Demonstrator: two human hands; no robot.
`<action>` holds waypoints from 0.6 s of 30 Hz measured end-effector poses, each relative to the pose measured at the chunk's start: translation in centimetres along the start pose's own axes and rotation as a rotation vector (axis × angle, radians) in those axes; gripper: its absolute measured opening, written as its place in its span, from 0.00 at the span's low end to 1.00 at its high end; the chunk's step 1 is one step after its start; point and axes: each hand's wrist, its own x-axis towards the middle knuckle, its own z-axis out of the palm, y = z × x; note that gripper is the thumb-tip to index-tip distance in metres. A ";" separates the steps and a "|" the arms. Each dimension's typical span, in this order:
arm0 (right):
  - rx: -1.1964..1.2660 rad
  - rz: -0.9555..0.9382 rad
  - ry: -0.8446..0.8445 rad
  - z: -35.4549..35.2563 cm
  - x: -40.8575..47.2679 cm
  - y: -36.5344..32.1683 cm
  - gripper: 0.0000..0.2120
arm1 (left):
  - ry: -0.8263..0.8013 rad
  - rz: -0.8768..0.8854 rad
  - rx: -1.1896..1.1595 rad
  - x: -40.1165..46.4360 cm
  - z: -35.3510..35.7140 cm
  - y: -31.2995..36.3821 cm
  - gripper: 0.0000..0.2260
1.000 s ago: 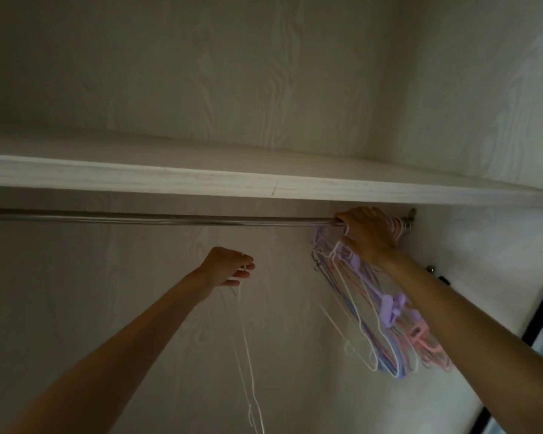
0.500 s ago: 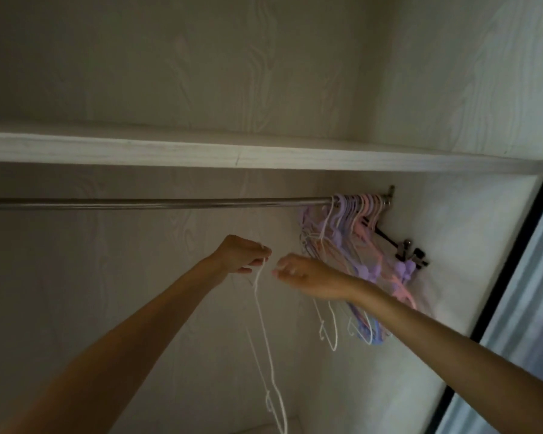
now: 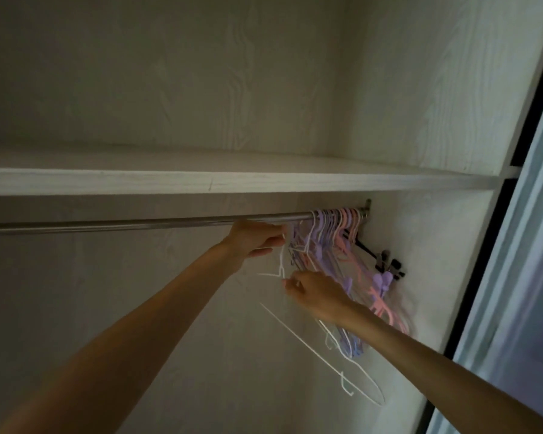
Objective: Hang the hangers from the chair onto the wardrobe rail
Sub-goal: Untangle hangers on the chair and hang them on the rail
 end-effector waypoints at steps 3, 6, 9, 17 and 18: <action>0.028 -0.013 0.034 -0.4 1.2 -0.1 0.18 | -0.012 -0.014 -0.086 1.0 -0.1 1.2 0.14; -0.068 -0.021 0.162 -0.6 3.9 0.2 0.20 | 0.178 0.091 0.225 2.5 -1.0 1.3 0.15; -0.080 0.012 0.211 -0.8 6.3 0.1 0.20 | 0.387 0.321 0.848 3.4 -3.2 -0.6 0.15; -0.108 0.139 0.091 2.5 10.0 1.3 0.19 | 0.412 0.473 1.499 4.0 -5.4 -4.6 0.28; -0.081 0.162 0.060 2.9 10.2 1.7 0.19 | 0.417 0.479 1.493 4.0 -5.4 -4.9 0.29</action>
